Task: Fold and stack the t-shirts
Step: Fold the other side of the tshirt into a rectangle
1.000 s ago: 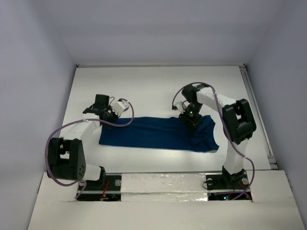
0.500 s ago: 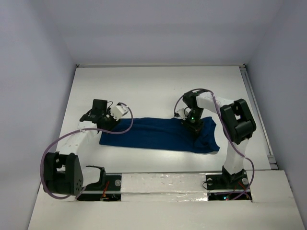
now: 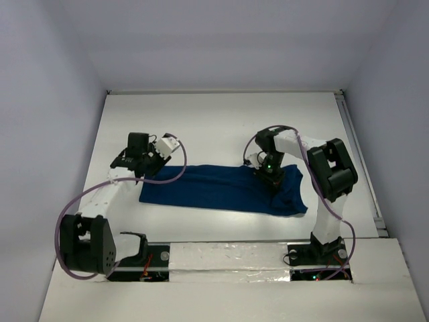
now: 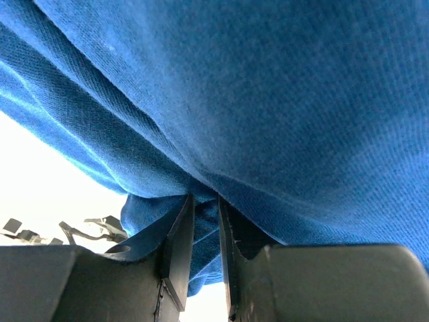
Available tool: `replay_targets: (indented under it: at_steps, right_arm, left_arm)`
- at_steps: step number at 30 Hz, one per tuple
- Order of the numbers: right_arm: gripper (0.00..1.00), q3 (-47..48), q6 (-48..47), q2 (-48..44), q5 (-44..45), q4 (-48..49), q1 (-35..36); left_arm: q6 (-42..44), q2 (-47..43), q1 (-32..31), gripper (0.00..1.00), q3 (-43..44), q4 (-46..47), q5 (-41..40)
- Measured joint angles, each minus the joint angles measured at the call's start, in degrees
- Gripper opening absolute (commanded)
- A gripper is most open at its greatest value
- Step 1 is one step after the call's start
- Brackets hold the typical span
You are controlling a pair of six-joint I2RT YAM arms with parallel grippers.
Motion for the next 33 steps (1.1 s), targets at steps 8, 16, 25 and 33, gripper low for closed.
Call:
replay_targets:
  at_steps: [8, 16, 25, 33]
  right_arm:
    - [0.27, -0.39, -0.09, 0.04, -0.11, 0.15, 0.00]
    - [0.26, -1.88, -0.07, -0.61, -0.13, 0.04, 0.00]
    - [0.26, -1.86, -0.07, -0.61, 0.00, 0.02, 0.57]
    - [0.26, -1.86, -0.07, -0.61, 0.07, 0.04, 0.61]
  left_arm:
    - [-2.14, 14.97, 0.00, 0.33, 0.85, 4.50, -0.79]
    - [-1.92, 13.46, 0.00, 0.39, 4.09, 0.39, 1.77]
    - [-0.83, 7.58, 0.00, 0.37, 6.80, -2.62, 3.06]
    - [-1.33, 12.92, 0.02, 0.35, 6.78, -4.00, 0.52]
